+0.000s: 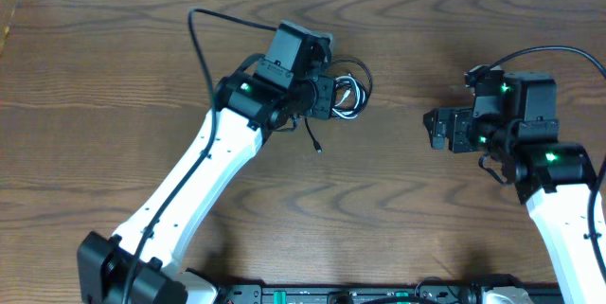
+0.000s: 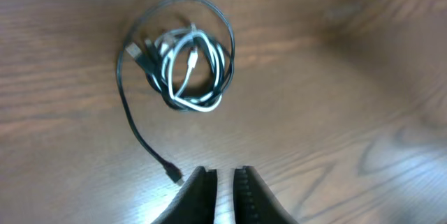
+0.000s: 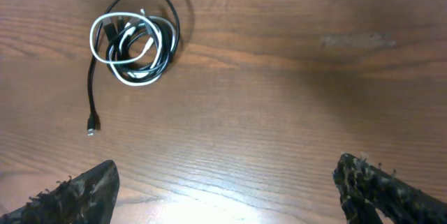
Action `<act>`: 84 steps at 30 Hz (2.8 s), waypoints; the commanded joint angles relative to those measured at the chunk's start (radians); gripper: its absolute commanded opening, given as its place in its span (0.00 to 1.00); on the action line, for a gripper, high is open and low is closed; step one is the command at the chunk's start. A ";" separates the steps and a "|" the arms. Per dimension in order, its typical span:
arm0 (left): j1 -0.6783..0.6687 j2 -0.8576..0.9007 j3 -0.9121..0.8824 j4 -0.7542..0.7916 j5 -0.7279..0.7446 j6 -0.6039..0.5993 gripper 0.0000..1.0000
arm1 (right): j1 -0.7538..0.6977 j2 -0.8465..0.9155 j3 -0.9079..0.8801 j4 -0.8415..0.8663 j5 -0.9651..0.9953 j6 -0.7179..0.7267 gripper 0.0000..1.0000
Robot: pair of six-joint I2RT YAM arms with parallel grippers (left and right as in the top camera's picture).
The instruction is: Untangle cables
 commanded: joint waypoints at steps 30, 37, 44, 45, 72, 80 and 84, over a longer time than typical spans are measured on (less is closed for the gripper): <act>0.000 0.456 0.007 0.317 -0.126 0.010 0.07 | 0.005 0.028 0.020 -0.014 -0.032 -0.012 0.95; -0.023 0.297 0.007 0.166 0.115 0.008 0.07 | 0.005 0.029 0.019 -0.014 -0.032 -0.012 0.98; -0.056 0.032 0.007 0.120 0.214 0.002 0.08 | 0.008 0.068 0.019 -0.009 -0.087 -0.012 0.95; -0.062 0.004 0.007 0.120 0.214 -0.005 0.08 | 0.011 0.079 0.019 -0.002 -0.108 -0.012 0.93; -0.121 -0.252 0.007 0.078 0.091 -0.018 0.08 | 0.211 0.534 0.019 0.196 -0.214 0.180 0.25; -0.112 -0.232 0.006 -0.068 -0.380 -0.018 0.07 | 0.206 0.547 0.020 0.170 -0.049 0.180 0.01; -0.082 -0.196 0.006 -0.106 -0.405 -0.018 0.08 | 0.164 0.507 0.055 0.120 0.027 0.180 0.01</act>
